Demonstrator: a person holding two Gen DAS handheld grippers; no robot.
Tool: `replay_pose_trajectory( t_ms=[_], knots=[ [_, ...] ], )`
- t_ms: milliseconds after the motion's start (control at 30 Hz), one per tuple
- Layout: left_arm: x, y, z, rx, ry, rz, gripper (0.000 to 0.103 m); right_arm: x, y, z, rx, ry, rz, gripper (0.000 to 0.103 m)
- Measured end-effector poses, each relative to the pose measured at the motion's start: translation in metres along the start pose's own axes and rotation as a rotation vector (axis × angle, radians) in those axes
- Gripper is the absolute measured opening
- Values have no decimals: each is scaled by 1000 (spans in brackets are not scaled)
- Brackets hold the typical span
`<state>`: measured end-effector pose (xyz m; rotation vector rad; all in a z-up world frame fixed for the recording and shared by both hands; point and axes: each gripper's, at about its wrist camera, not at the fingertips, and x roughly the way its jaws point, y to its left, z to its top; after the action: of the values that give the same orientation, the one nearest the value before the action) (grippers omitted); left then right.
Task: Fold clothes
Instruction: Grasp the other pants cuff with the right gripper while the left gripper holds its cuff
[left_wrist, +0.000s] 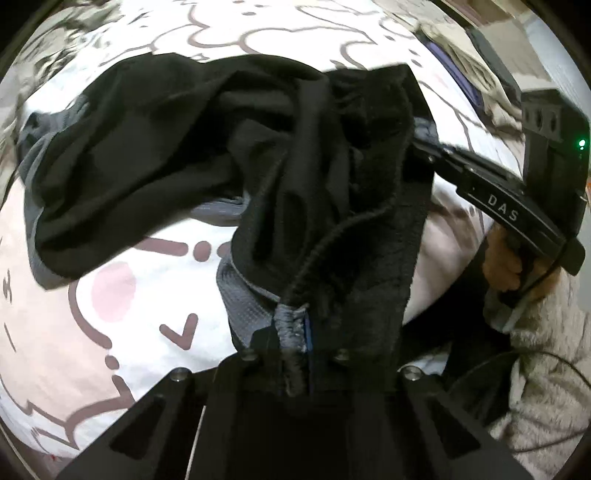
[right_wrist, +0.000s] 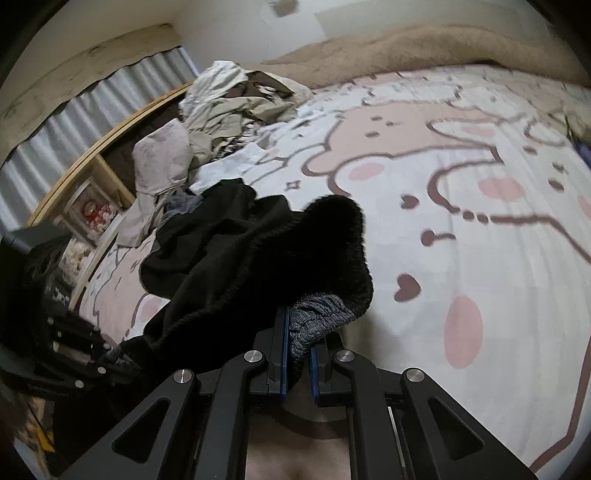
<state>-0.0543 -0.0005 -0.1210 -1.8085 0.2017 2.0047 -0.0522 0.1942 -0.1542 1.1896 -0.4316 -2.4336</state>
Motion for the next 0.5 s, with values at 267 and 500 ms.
replay_pose_trajectory(
  t_ms=[267, 500],
  knots=[
    [-31, 58, -31, -342, -227, -21, 9, 10, -19, -4, 143, 75, 77, 9],
    [-40, 78, -67, -511, -345, -80, 9, 19, -13, -12, 177, 126, 100, 28]
  ],
)
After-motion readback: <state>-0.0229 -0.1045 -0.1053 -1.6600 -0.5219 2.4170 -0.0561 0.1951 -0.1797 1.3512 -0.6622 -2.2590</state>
